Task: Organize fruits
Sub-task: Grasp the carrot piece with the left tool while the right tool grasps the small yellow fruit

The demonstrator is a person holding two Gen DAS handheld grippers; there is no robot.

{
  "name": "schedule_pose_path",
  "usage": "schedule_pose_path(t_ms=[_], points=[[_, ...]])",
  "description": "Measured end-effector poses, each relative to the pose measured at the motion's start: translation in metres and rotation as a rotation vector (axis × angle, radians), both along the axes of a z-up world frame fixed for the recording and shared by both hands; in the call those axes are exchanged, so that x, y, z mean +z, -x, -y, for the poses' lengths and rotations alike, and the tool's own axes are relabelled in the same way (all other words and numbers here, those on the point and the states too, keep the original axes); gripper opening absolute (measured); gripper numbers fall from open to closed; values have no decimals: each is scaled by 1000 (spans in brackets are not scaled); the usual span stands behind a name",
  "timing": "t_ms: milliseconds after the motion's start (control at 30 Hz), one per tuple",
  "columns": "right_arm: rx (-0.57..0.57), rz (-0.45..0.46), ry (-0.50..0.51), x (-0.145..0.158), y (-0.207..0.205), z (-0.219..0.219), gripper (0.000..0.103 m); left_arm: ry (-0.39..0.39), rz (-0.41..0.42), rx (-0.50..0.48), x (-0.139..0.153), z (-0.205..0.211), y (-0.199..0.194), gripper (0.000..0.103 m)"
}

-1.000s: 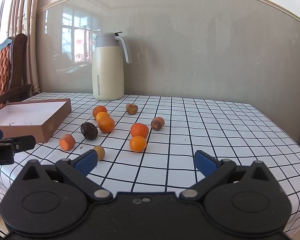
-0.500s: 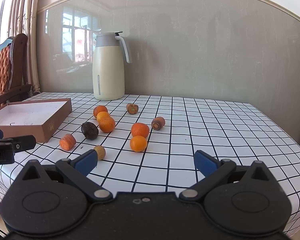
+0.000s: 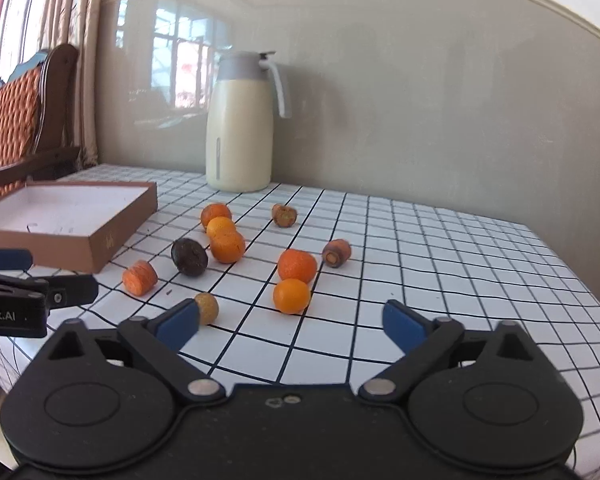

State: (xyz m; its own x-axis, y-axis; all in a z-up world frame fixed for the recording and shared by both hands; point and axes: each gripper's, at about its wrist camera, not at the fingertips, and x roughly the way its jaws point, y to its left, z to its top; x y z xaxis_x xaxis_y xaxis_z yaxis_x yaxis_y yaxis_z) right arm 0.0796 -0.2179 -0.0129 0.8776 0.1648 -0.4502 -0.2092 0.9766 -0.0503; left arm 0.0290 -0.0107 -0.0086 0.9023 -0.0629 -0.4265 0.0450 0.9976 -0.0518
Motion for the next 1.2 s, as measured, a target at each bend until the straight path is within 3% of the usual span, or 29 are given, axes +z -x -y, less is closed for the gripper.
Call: schedule_pose_path(t_ms=[167,200,267,467,800,1000,1133,1200], points=[[6,-35,10,-9,-22,-3,74,-12,26,-26,-3,12,-17,102],[9,-40,9,-10,-27,-3,71,-10,23,-28,-4,14,-22,99],[13,-48,15,-13,-36,-4,67,-29,2,-19,-7,17,-32,78],[27,-76,29,-22,-56,-5,54,-42,-56,-17,-16,21,-54,78],[34,-101,20,-26,-72,-8,43,-51,-99,-31,-26,23,-68,77],[28,-81,35,-24,-70,-12,39,-42,-116,-37,-27,20,-72,72],[89,-58,-10,-16,-58,-13,39,-39,-149,-46,-31,18,-75,54],[131,-77,7,-18,-55,-21,33,-50,-147,-49,-31,18,-75,48]])
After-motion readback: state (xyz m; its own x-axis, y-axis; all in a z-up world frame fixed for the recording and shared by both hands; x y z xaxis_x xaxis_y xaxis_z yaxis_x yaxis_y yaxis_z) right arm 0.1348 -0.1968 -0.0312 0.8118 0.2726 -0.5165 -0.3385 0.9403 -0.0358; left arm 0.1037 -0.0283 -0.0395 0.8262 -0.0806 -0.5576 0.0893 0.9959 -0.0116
